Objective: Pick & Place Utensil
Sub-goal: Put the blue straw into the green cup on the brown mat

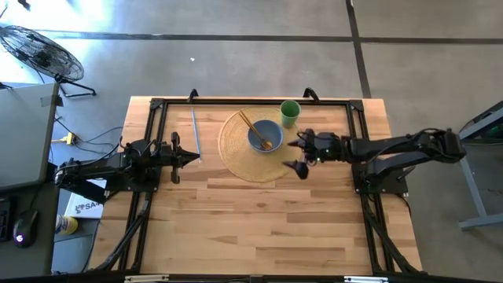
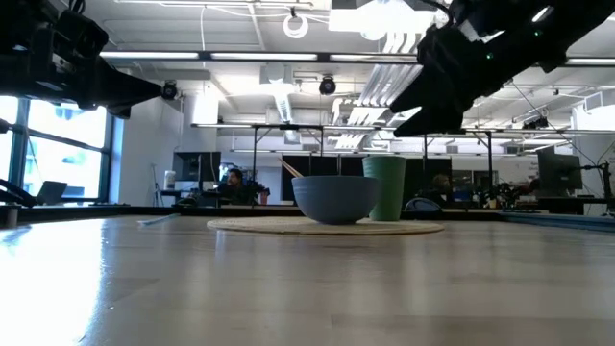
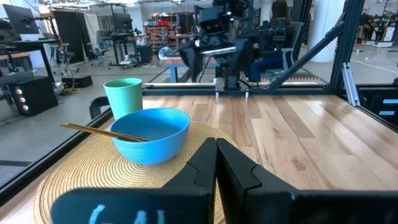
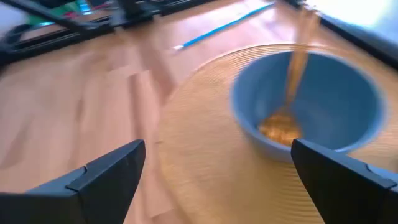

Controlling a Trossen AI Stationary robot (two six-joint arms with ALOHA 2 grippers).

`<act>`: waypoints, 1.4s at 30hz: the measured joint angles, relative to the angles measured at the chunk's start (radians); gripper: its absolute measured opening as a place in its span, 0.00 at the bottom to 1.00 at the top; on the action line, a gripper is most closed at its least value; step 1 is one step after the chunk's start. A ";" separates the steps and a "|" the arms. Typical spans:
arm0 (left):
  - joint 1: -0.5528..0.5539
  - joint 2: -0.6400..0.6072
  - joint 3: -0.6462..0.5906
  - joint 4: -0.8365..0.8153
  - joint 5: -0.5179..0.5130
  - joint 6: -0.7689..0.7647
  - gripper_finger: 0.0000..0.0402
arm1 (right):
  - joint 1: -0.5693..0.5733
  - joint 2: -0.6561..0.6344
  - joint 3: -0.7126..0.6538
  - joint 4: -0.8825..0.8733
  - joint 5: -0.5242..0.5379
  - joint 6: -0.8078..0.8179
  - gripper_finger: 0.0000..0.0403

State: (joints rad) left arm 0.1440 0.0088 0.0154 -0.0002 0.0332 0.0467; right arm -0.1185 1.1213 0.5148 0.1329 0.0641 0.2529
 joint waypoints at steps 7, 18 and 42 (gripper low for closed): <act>0.000 0.000 0.000 0.000 0.000 0.000 0.00 | 0.046 0.000 0.000 0.002 -0.059 0.010 0.99; 0.000 0.000 0.000 0.056 0.007 -0.104 0.00 | 0.054 0.000 0.000 0.003 -0.060 0.036 0.99; 0.000 0.035 0.000 0.019 -0.170 -0.348 0.03 | 0.054 0.001 0.000 0.003 -0.060 0.035 0.99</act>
State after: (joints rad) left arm 0.1436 0.0442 0.0154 0.0186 -0.1368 -0.3010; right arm -0.0647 1.1221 0.5148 0.1362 0.0040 0.2882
